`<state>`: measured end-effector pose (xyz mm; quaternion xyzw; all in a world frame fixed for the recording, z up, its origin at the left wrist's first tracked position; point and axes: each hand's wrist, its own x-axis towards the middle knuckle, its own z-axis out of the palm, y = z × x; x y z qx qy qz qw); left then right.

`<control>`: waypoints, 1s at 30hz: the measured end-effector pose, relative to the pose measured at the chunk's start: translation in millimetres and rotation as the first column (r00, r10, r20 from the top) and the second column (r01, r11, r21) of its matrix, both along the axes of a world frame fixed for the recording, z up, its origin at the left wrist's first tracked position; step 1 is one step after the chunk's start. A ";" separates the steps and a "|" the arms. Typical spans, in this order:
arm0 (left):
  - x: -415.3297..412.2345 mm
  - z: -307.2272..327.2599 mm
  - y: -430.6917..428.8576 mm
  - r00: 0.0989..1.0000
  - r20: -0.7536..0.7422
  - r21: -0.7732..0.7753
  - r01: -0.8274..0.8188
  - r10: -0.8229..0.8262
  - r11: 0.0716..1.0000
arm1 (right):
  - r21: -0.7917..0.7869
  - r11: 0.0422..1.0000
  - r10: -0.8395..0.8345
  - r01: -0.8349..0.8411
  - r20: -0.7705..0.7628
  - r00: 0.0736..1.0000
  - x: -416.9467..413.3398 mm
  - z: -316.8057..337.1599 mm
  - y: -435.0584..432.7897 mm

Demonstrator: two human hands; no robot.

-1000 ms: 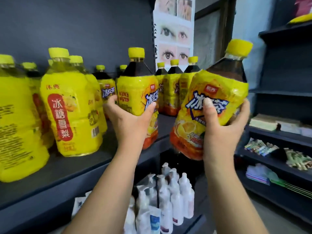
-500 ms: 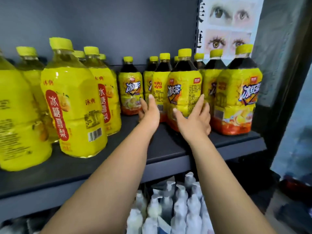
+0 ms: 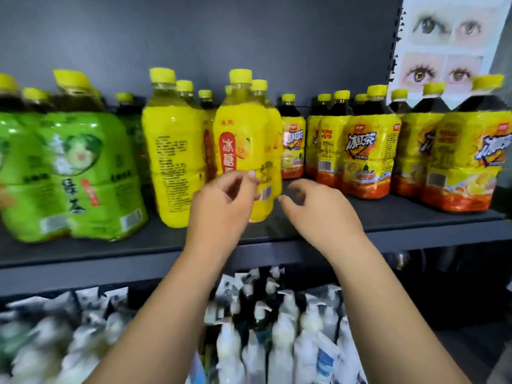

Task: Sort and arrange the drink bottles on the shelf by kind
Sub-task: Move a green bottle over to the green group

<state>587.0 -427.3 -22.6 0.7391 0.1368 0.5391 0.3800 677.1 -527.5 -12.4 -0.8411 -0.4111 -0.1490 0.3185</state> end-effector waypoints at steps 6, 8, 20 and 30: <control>-185.5 4.7 77.7 0.922 -0.061 0.329 -0.343 0.383 0.880 | 0.152 0.954 0.196 -0.259 0.338 0.920 -158.4 -5.9 93.1; -258.4 6.2 100.2 0.842 -0.102 0.513 -0.412 0.530 0.753 | 0.173 0.921 0.263 -0.350 0.388 0.883 -217.9 -7.0 129.8; -543.7 -9.0 173.2 0.489 -0.173 0.698 -0.551 0.855 0.457 | -0.166 0.703 0.688 -0.692 0.408 0.601 -464.6 -13.6 283.5; -614.4 -44.4 271.9 0.443 -0.281 0.602 -0.610 0.852 0.515 | -0.195 0.722 0.691 -0.664 0.262 0.674 -519.8 -37.5 401.3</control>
